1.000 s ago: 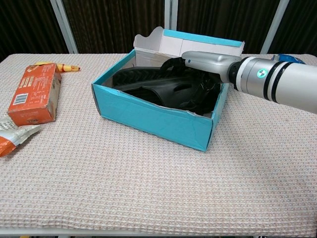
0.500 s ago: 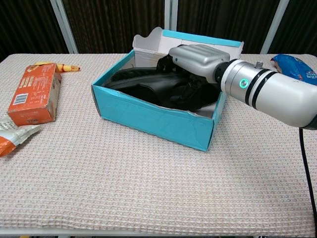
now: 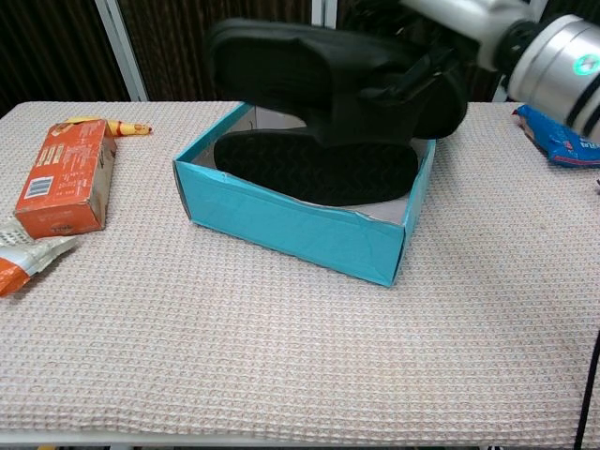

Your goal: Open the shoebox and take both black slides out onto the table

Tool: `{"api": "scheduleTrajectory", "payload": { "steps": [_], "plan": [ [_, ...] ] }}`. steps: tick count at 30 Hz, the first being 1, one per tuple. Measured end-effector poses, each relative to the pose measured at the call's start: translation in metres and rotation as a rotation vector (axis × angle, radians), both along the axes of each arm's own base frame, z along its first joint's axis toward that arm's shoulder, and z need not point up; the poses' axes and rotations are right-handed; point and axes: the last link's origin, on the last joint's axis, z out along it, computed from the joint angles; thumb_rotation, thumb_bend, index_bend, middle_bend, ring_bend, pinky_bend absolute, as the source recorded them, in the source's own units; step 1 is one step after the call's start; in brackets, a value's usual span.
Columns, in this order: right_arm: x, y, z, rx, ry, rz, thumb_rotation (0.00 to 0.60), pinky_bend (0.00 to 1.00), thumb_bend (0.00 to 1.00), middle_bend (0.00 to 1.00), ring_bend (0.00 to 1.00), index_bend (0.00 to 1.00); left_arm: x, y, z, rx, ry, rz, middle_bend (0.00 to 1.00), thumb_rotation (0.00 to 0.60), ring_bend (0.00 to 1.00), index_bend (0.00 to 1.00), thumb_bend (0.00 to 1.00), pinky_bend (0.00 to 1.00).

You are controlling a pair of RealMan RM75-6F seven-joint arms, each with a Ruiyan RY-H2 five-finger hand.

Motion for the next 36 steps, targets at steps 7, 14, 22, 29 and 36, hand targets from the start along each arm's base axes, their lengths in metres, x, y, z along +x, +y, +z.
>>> {"api": "scheduleTrajectory", "payload": {
  "steps": [7, 14, 22, 29, 36],
  "plan": [
    [-0.069, 0.016, 0.068, 0.002, -0.082, -0.193, 0.6, 0.0, 0.47, 0.71, 0.55, 0.76, 0.006, 0.006, 0.0, -0.006, 0.007, -0.022, 0.15, 0.6, 0.05, 0.25, 0.05, 0.08],
    [-0.136, 0.039, 0.093, 0.08, -0.259, -0.46, 0.6, 0.0, 0.46, 0.68, 0.5, 0.71, 0.011, 0.009, -0.002, -0.014, 0.007, -0.036, 0.15, 0.6, 0.05, 0.25, 0.05, 0.08],
    [-0.191, 0.054, 0.074, 0.268, -0.541, -0.773, 0.6, 0.0, 0.45, 0.61, 0.41, 0.62, 0.014, 0.01, -0.001, -0.022, 0.013, -0.044, 0.15, 0.6, 0.05, 0.25, 0.05, 0.08],
    [-0.209, 0.06, 0.049, 0.371, -0.636, -0.923, 0.6, 0.0, 0.36, 0.08, 0.01, 0.02, 0.013, 0.011, 0.001, -0.024, 0.022, -0.05, 0.15, 0.6, 0.05, 0.25, 0.05, 0.08],
    [-0.21, 0.061, 0.044, 0.389, -0.651, -0.925, 0.6, 0.0, 0.12, 0.0, 0.0, 0.0, 0.02, 0.021, 0.007, -0.037, 0.054, -0.102, 0.15, 0.6, 0.05, 0.25, 0.05, 0.08]
  ]
}}
